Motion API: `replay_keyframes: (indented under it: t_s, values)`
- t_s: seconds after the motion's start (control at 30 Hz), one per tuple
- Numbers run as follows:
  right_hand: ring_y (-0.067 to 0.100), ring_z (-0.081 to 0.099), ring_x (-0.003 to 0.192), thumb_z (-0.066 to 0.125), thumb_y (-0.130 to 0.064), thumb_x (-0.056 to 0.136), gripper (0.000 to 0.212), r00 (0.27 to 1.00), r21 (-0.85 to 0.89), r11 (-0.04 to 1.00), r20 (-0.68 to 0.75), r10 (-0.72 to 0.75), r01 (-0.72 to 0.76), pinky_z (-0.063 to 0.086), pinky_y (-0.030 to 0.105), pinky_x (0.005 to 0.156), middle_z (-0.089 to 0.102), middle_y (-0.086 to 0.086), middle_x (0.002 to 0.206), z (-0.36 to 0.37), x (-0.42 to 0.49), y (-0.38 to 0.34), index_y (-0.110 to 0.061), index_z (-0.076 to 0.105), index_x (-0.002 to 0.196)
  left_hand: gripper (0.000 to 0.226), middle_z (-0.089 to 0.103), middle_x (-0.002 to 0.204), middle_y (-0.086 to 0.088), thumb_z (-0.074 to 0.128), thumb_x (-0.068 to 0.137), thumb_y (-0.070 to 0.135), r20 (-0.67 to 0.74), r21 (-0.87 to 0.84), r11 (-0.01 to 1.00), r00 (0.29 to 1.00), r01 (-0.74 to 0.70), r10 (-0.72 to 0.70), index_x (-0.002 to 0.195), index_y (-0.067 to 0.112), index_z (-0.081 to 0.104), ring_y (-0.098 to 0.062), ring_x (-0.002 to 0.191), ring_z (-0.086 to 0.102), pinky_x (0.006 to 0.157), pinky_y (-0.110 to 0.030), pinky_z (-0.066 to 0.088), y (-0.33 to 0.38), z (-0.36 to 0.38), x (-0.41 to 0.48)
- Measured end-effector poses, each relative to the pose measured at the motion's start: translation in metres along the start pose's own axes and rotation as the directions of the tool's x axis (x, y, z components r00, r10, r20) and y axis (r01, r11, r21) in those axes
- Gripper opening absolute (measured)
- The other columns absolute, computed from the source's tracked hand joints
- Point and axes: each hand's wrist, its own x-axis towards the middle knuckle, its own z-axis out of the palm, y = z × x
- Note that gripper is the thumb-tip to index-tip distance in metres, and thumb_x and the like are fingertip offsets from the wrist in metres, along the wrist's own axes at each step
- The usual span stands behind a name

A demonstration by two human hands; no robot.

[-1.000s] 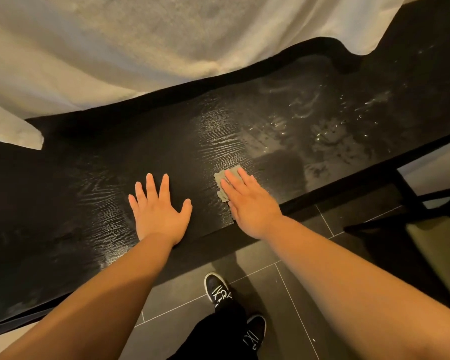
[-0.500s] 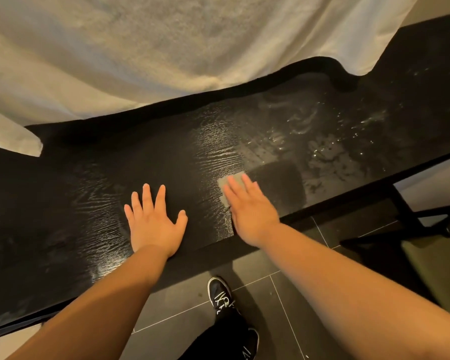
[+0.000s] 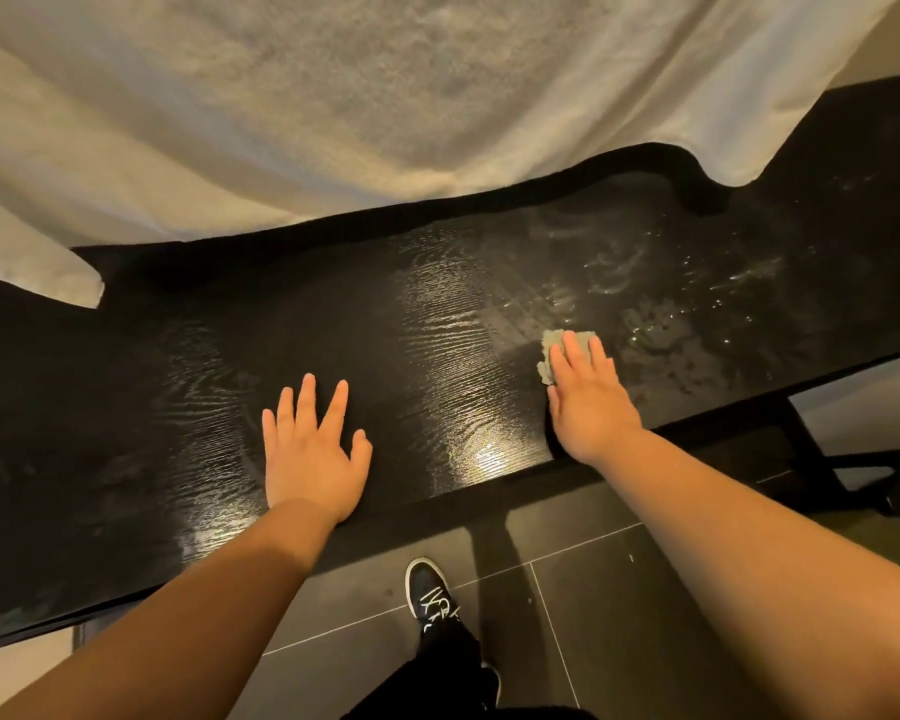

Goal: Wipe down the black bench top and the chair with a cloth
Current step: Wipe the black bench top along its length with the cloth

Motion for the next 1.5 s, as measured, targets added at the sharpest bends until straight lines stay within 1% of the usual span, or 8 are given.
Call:
replay_keyframes:
  t_s: [0.17,0.27,0.57,0.67,0.83,1.13,1.37,1.5]
  values:
    - [0.039,0.000,0.159,0.016,-0.040,0.105,0.066,0.932,-0.109,0.927,0.092,-0.351,0.360,0.014,0.054,0.128,0.007,0.009,0.174,0.019,-0.020,-0.063,-0.014,0.013,0.166,0.068,0.021,0.175,-0.009,0.049,0.103,0.038,0.093,0.075,0.958,0.959,-0.276,0.269,0.166,0.023,0.030,-0.035,0.161,0.017,0.129,-0.059,0.015,0.014,-0.007,0.012]
    - [0.036,0.006,0.160,0.013,-0.041,0.104,0.068,0.884,-0.091,0.881,0.112,-0.454,0.464,0.015,0.051,0.128,0.013,0.007,0.173,0.014,-0.003,-0.052,-0.014,0.021,0.165,0.068,0.017,0.176,-0.009,0.047,0.104,0.048,0.119,0.011,0.979,0.972,-0.204,0.201,0.166,0.025,0.030,-0.036,0.161,0.012,0.129,-0.062,0.011,0.037,-0.009,0.019]
    - [0.039,0.000,0.158,0.038,-0.033,0.101,0.072,0.998,-0.017,1.000,-0.053,0.016,-0.017,0.012,0.054,0.128,0.007,0.011,0.173,-0.007,0.035,0.032,-0.011,0.013,0.165,0.075,-0.003,0.178,-0.009,0.038,0.103,0.057,0.111,-0.050,0.993,0.989,0.102,-0.096,0.169,0.031,0.013,-0.041,0.161,-0.009,0.124,-0.074,0.000,0.112,0.004,0.012]
    - [0.039,-0.003,0.159,0.041,-0.034,0.098,0.076,0.991,0.008,0.991,-0.032,-0.133,0.133,0.010,0.055,0.129,0.006,0.009,0.173,0.001,0.029,-0.001,-0.014,0.012,0.166,0.077,-0.005,0.178,-0.006,0.033,0.102,0.060,0.106,-0.052,0.992,0.988,0.115,-0.109,0.170,0.032,0.008,-0.043,0.161,-0.011,0.124,-0.073,-0.001,0.136,0.010,0.007]
    - [0.031,-0.006,0.160,0.046,-0.035,0.100,0.076,0.855,-0.029,0.855,0.065,-0.515,0.517,0.001,0.044,0.130,0.001,0.005,0.175,0.012,0.031,-0.023,-0.017,0.013,0.167,0.077,-0.007,0.178,-0.003,0.025,0.100,0.065,0.095,-0.003,0.993,0.989,0.118,-0.117,0.169,0.038,0.001,-0.042,0.161,-0.012,0.124,-0.074,0.000,0.139,0.017,0.007]
    - [0.038,0.002,0.159,0.042,-0.030,0.102,0.072,0.987,0.031,0.993,-0.111,-0.113,0.117,0.013,0.054,0.128,0.009,0.011,0.173,-0.010,0.066,0.055,-0.012,0.014,0.165,0.079,-0.006,0.178,0.000,0.017,0.095,0.069,0.072,-0.006,0.990,0.988,0.138,-0.138,0.168,0.041,0.003,-0.040,0.162,-0.011,0.126,-0.069,0.000,0.137,0.020,0.010]
    - [0.032,-0.012,0.159,0.046,-0.034,0.101,0.078,0.852,0.018,0.852,0.020,-0.523,0.523,0.002,0.048,0.130,-0.004,0.005,0.174,0.013,0.050,-0.031,-0.016,0.008,0.166,0.081,-0.005,0.178,0.000,0.017,0.093,0.069,0.067,0.021,0.989,0.987,0.145,-0.147,0.168,0.041,0.005,-0.038,0.162,-0.009,0.127,-0.068,0.001,0.138,0.018,0.010]
    - [0.028,-0.005,0.160,0.047,-0.029,0.097,0.081,0.849,0.014,0.849,-0.019,-0.528,0.529,0.009,0.049,0.130,0.003,0.003,0.174,0.006,0.070,0.006,-0.021,0.007,0.167,0.080,-0.002,0.178,0.001,0.022,0.093,0.068,0.063,-0.011,0.988,0.986,0.154,-0.153,0.168,0.042,0.009,-0.037,0.162,-0.008,0.128,-0.067,0.000,0.137,0.019,0.010]
